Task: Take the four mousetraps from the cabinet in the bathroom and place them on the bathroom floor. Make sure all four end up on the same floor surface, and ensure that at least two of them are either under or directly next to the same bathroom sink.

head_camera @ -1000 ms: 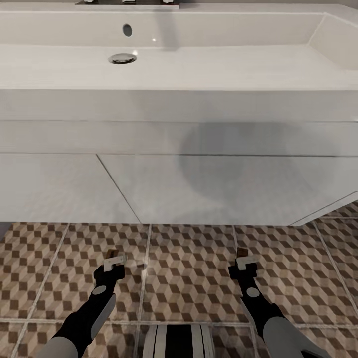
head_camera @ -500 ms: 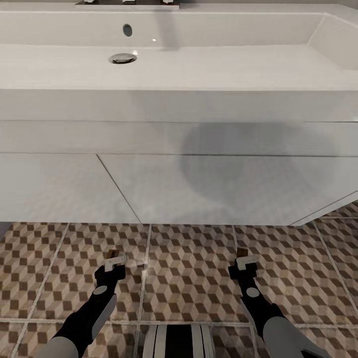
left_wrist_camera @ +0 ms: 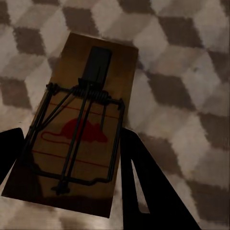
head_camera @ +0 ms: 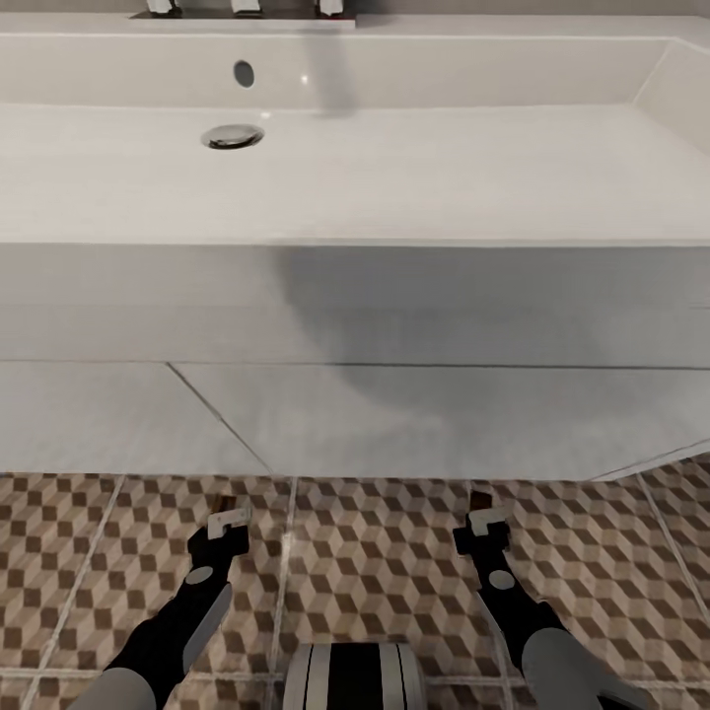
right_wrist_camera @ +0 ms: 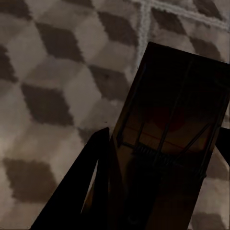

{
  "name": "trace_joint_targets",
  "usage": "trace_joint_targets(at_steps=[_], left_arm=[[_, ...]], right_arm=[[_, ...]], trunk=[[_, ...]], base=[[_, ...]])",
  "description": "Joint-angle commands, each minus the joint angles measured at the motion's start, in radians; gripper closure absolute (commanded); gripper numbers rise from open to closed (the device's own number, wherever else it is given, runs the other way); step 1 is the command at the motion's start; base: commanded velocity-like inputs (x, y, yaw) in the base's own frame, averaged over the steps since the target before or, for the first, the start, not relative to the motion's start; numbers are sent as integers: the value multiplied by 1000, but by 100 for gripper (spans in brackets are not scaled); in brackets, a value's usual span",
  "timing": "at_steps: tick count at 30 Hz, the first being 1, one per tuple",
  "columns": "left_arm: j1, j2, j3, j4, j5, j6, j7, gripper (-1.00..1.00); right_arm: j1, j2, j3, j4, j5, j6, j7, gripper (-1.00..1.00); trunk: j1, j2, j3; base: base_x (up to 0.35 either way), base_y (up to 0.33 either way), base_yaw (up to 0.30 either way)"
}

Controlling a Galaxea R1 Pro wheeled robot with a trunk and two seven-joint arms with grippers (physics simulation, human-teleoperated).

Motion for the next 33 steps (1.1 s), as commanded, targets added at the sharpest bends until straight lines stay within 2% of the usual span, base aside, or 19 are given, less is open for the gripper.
trace_joint_targets(at_steps=[1,9,33], left_arm=[[-1,2,-8,-1,8,1,9,100],[-1,1,-8,-1,8,0,7,100],[-1,1,-8,0,7,2,5,100]], right_arm=[[-1,1,-7,1,9,-4,0,100],[-1,1,-7,1,9,-4,1,100],[-1,1,-6,2,9,-4,2,100]], trunk=[[0,0,-1],[0,0,-1],[0,0,-1]], base=[[309,0,0],[213,0,0],[6,0,0]])
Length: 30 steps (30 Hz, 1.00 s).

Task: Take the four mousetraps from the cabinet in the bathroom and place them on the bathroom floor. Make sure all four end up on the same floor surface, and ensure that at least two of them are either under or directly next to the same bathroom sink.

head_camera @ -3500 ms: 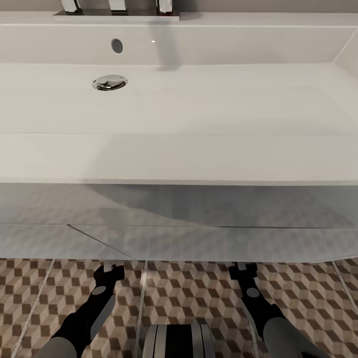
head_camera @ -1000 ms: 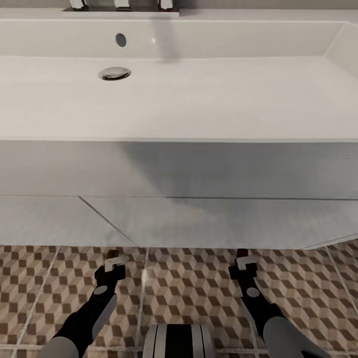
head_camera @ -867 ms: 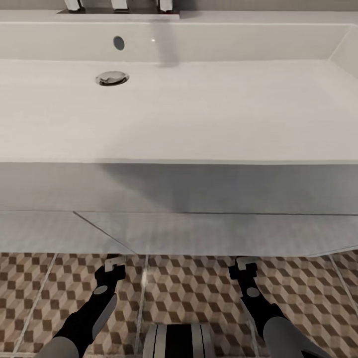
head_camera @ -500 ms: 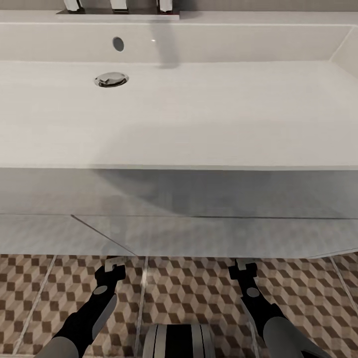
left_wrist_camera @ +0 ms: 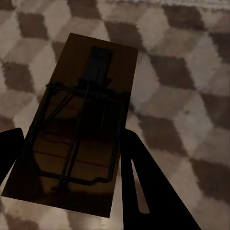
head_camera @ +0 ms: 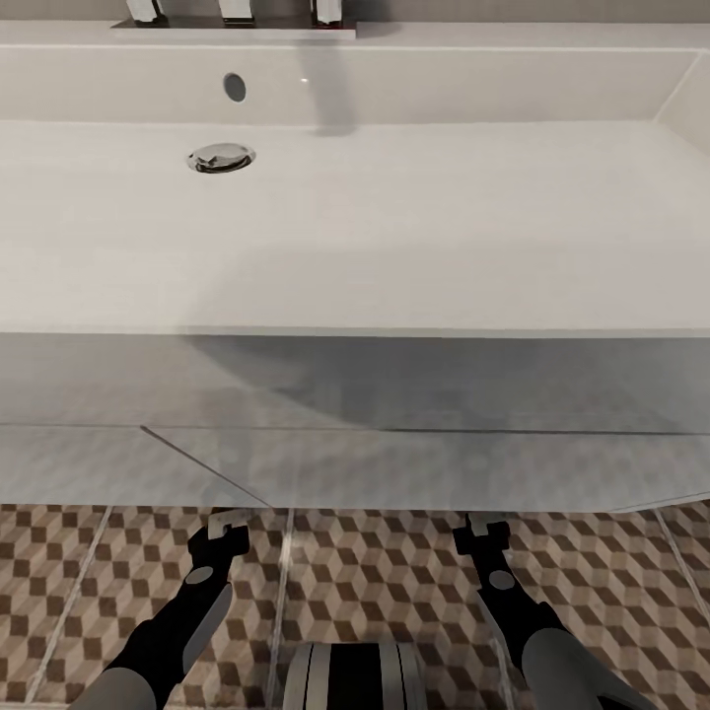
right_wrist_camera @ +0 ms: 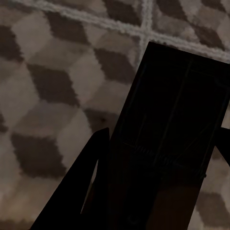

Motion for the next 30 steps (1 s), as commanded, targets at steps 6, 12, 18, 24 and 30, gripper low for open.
trace_joint_targets(at_steps=[6,12,18,24,30], left_arm=[[0,3,-8,-1,7,1,11,100],[0,3,-8,-1,8,1,12,100],[0,2,-8,-1,8,2,11,100],[0,2,-8,-1,8,1,12,100],[0,1,-8,-1,8,1,13,100]], right_arm=[[-1,1,-7,0,9,-4,0,100],[-1,1,-7,1,9,-4,0,100],[-1,1,-7,0,9,-4,0,100],[-1,1,-7,1,9,-4,1,100],[-1,1,-7,1,9,-4,1,100]], trunk=[[0,0,-1],[0,0,-1],[0,0,-1],[0,0,-1],[0,0,-1]], base=[[33,0,0],[8,0,0],[29,0,0],[25,0,0],[4,0,0]])
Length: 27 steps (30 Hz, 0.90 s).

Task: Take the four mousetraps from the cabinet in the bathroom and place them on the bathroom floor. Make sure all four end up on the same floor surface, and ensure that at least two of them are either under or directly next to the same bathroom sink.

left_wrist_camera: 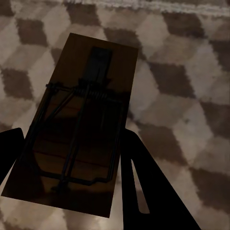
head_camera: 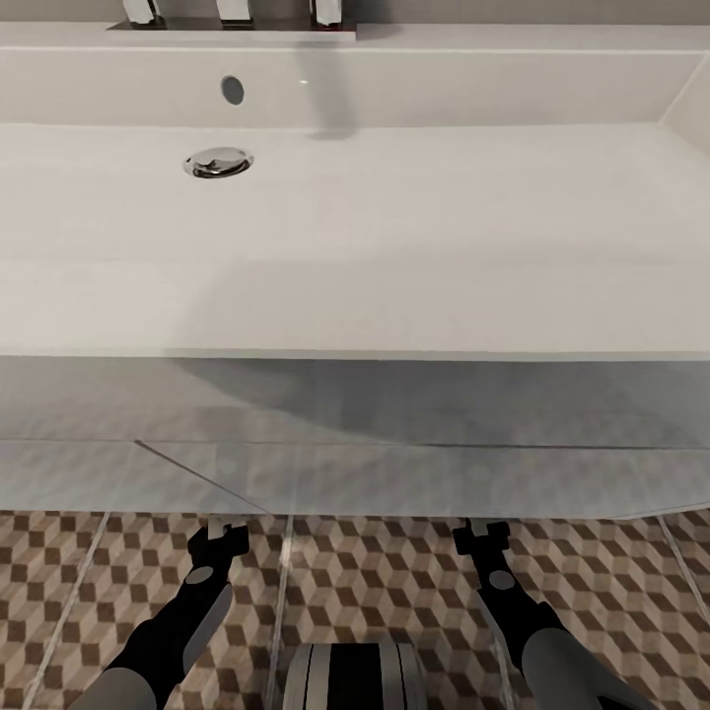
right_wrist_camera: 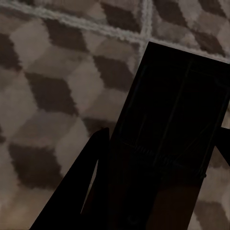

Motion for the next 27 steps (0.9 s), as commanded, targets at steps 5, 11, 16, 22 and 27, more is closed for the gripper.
trace_joint_targets(at_steps=[5,11,16,22,27], left_arm=[[-1,2,-8,-1,8,1,9,100],[-1,3,-8,-1,8,1,9,100],[-1,3,-8,-1,8,1,9,100],[-1,2,-8,-1,8,1,8,100],[-1,3,-8,-1,8,0,7,100]], right_arm=[[-1,1,-7,0,9,-4,0,100],[-1,1,-7,1,9,-4,0,100],[-1,1,-7,1,9,-4,0,100],[-1,1,-7,1,9,-4,0,100],[-1,1,-7,1,9,-4,0,100]], trunk=[[0,0,-1],[0,0,-1],[0,0,-1],[0,0,-1],[0,0,-1]], base=[[0,0,0],[0,0,0],[0,0,0],[0,0,0],[0,0,0]])
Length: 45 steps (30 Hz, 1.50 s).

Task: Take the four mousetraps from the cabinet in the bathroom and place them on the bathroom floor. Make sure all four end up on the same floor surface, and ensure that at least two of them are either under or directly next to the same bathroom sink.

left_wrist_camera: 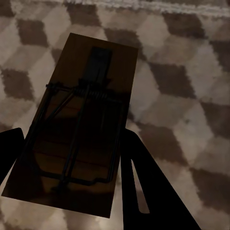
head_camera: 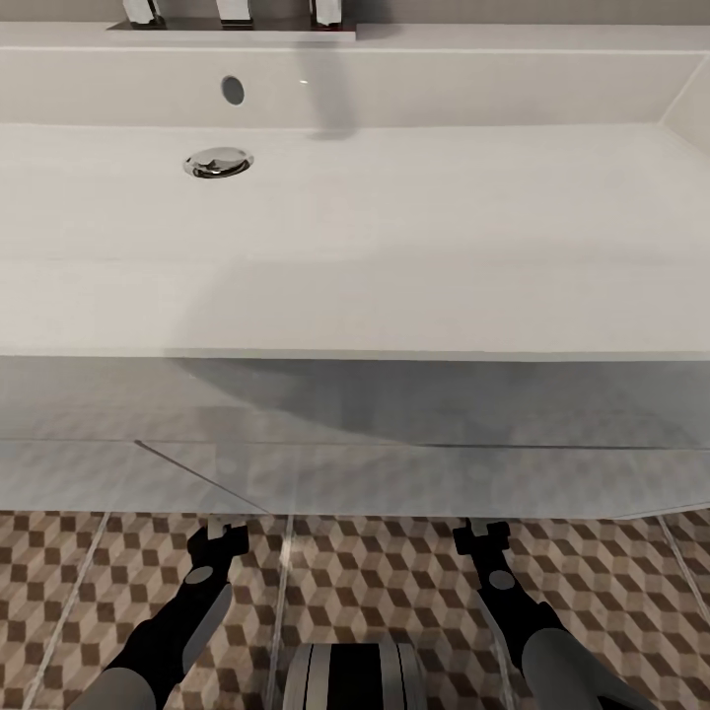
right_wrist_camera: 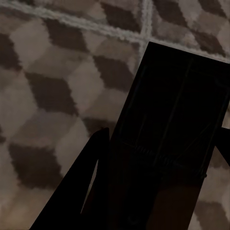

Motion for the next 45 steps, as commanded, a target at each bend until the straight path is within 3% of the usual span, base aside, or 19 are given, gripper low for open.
trace_joint_targets(at_steps=[1,45], left_arm=[[0,3,-8,-1,8,0,8,100],[-1,6,-3,-46,7,0,16,100]], right_arm=[[-1,1,-7,1,9,-4,0,100],[-11,1,-10,-8,8,7,2,100]], trunk=[[0,0,-1],[0,0,-1]], base=[[0,0,0],[0,0,0]])
